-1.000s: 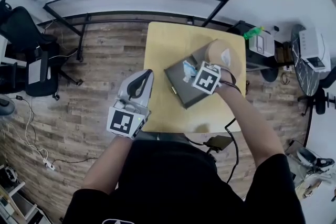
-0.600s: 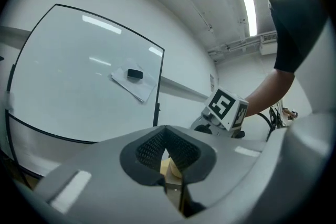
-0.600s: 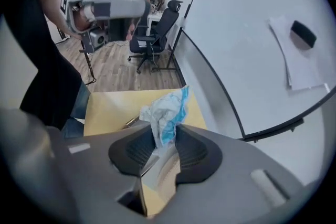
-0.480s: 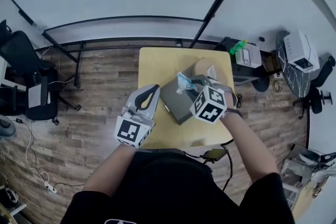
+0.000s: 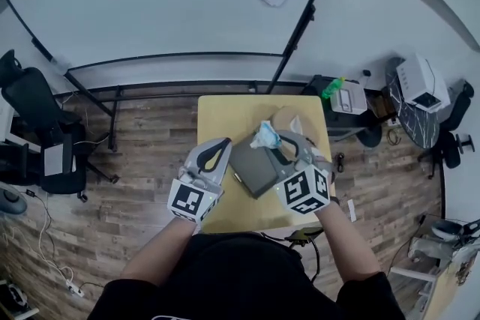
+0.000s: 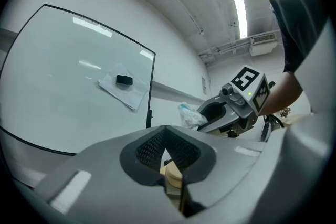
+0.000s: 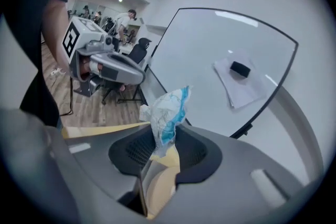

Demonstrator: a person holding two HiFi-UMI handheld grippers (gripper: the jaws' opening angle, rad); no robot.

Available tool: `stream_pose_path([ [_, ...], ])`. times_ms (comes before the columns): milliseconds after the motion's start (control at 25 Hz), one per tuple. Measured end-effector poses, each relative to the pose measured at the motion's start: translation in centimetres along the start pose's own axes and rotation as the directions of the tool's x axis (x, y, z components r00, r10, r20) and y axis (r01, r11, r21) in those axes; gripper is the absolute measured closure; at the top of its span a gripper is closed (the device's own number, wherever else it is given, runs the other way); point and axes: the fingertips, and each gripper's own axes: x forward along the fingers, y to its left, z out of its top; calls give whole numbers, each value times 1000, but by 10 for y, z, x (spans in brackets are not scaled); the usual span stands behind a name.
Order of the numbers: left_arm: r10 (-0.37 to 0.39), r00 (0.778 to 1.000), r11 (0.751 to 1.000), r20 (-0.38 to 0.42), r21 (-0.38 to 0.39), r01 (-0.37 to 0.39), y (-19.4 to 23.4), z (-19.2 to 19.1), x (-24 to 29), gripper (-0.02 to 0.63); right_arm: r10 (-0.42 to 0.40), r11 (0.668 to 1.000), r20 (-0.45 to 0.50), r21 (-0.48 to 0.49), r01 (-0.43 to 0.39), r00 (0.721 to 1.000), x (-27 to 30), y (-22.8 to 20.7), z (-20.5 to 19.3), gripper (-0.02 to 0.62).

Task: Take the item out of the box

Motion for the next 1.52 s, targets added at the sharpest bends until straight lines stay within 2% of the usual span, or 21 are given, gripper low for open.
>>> stream_pose_path([
  [120, -9, 1000, 1000, 6, 6, 9, -1, 6, 2, 607, -92, 988, 113, 136, 76, 989, -14, -11, 11, 477],
  [320, -13, 1000, 1000, 24, 12, 13, -2, 13, 8, 607, -219, 932, 224, 335, 136, 950, -32, -23, 18, 477],
  [640, -11, 999, 1000, 33, 18, 10, -5, 21, 5, 607, -408, 787, 302, 596, 163, 862, -56, -34, 7, 477],
  [760, -3, 999, 1000, 38, 15, 3, -4, 23, 4, 607, -428, 734, 308, 667, 128, 849, -56, -34, 0, 477],
  [880, 0, 999, 1000, 41, 17, 0, -2, 24, 4, 607, -444, 691, 302, 715, 108, 843, -55, -32, -5, 477],
  [1040, 2, 999, 1000, 40, 12, -3, -3, 25, 3, 607, -470, 652, 291, 751, 105, 833, -56, -30, -14, 477],
  [1240, 8, 999, 1000, 49, 11, -8, -4, 26, 1, 607, -470, 631, 244, 765, 129, 848, -55, -31, -31, 479],
  [1360, 11, 999, 1000, 48, 11, -11, -5, 26, 1, 606, -462, 633, 218, 760, 147, 860, -54, -28, -39, 491],
  [1520, 12, 999, 1000, 50, 16, -13, -5, 26, -1, 607, -472, 618, 212, 772, 149, 856, -56, -28, -42, 497],
])
